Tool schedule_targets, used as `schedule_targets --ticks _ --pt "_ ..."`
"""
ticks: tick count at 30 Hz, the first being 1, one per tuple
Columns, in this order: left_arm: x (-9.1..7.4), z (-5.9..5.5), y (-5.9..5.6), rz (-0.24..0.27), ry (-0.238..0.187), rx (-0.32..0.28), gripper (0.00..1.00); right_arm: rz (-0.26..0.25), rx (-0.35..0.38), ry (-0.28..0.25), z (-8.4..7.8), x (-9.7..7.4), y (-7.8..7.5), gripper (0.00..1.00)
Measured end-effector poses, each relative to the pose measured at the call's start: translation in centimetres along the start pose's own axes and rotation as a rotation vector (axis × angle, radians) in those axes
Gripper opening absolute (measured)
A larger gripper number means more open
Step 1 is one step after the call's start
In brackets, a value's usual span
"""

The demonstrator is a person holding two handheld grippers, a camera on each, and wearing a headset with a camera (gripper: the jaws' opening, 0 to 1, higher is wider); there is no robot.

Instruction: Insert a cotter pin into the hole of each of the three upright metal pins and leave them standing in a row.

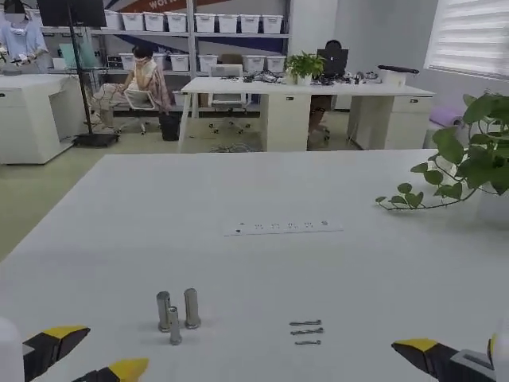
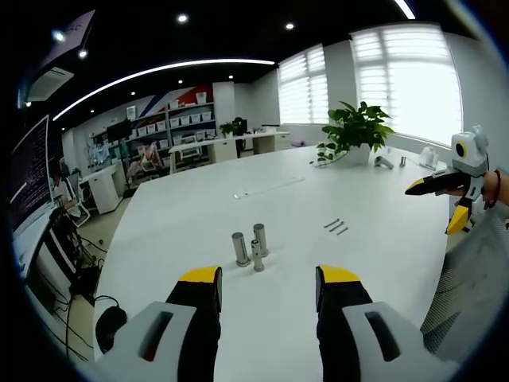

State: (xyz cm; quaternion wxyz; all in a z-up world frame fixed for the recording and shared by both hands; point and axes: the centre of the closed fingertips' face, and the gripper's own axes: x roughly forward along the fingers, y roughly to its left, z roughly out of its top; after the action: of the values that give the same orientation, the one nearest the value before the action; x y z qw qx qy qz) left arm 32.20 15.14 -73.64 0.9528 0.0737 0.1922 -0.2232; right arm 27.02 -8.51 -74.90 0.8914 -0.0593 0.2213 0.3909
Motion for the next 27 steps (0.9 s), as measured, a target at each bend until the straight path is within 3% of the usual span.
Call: schedule_targets --ticks 7,17,27 --pt "2.5 0.1 -0.2 -0.029 0.007 0.017 0.39 0.012 0.003 -0.003 0.2 0.3 0.0 0.83" --pt "6.2 -1.1 0.7 -0.043 0.024 0.024 0.34 0.010 0.020 -0.001 0.2 0.7 -0.4 0.81" --pt "8.9 -2.0 1.1 -0.047 0.047 0.056 0.31 0.008 0.036 -0.003 0.1 1.1 -0.8 0.79"
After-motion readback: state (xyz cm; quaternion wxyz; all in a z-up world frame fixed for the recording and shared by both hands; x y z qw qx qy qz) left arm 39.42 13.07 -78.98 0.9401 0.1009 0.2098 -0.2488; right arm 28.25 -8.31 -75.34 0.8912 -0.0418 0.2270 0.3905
